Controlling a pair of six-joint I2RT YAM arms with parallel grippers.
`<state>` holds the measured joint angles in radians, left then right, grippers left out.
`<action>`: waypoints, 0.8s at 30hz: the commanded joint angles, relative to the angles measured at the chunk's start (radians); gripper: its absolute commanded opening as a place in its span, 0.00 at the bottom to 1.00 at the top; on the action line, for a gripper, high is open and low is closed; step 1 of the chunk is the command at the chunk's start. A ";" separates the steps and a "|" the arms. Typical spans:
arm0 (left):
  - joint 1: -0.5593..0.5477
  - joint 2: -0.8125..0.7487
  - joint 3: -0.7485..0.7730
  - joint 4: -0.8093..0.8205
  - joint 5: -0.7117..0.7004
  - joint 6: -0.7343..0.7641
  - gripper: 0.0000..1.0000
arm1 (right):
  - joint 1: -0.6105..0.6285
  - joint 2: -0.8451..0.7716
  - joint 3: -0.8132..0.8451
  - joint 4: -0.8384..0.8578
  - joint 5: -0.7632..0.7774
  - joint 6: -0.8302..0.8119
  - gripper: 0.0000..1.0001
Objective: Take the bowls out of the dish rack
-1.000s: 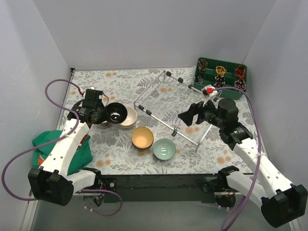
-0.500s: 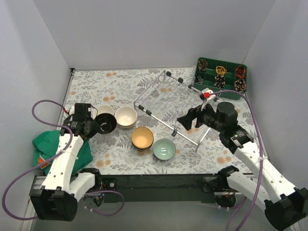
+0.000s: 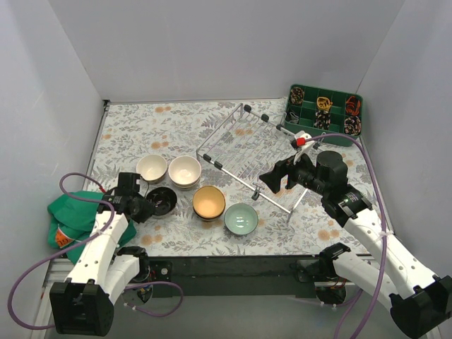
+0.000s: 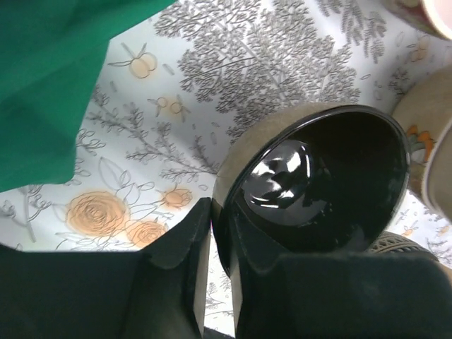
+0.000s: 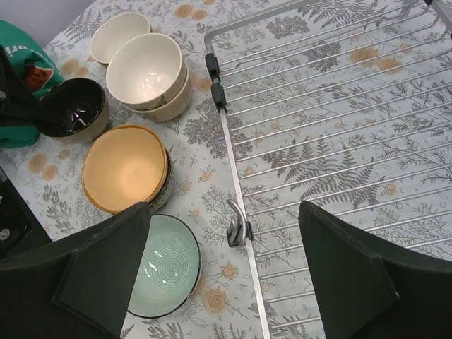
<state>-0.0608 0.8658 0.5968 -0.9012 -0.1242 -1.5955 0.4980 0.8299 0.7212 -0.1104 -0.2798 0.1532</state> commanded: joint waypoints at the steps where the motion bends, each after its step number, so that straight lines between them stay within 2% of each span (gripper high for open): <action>1: 0.004 -0.025 -0.008 0.142 0.032 -0.034 0.18 | 0.005 -0.015 -0.005 0.012 0.022 -0.014 0.94; 9: 0.004 -0.016 -0.035 0.185 0.095 -0.027 0.29 | 0.004 -0.023 0.009 -0.014 0.056 -0.012 0.94; 10: 0.004 -0.027 -0.035 0.179 0.090 -0.026 0.33 | 0.004 -0.026 0.012 -0.023 0.060 -0.012 0.94; 12: 0.004 -0.063 -0.029 0.167 0.086 -0.027 0.54 | 0.004 -0.032 0.015 -0.029 0.071 -0.011 0.94; 14: 0.004 -0.086 -0.014 0.137 0.080 -0.021 0.69 | 0.004 -0.038 0.023 -0.040 0.083 -0.009 0.94; 16: 0.004 -0.125 0.006 0.105 0.071 -0.009 0.70 | 0.004 -0.046 0.027 -0.046 0.100 -0.009 0.94; 19: 0.004 -0.180 0.050 0.058 0.052 0.012 0.86 | 0.004 -0.060 0.040 -0.063 0.142 -0.007 0.94; 20: 0.004 -0.194 0.064 0.048 0.040 0.031 0.88 | 0.005 -0.066 0.043 -0.067 0.154 -0.006 0.94; 21: 0.004 -0.211 0.081 0.039 0.034 0.043 0.95 | 0.004 -0.074 0.046 -0.080 0.186 -0.003 0.94; 24: 0.004 -0.272 0.170 0.019 0.024 0.138 0.98 | 0.004 -0.124 0.055 -0.109 0.276 -0.001 0.95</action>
<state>-0.0608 0.6624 0.6468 -0.8406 -0.0708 -1.5700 0.4980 0.7685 0.7227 -0.1951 -0.1322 0.1532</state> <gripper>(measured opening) 0.973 0.942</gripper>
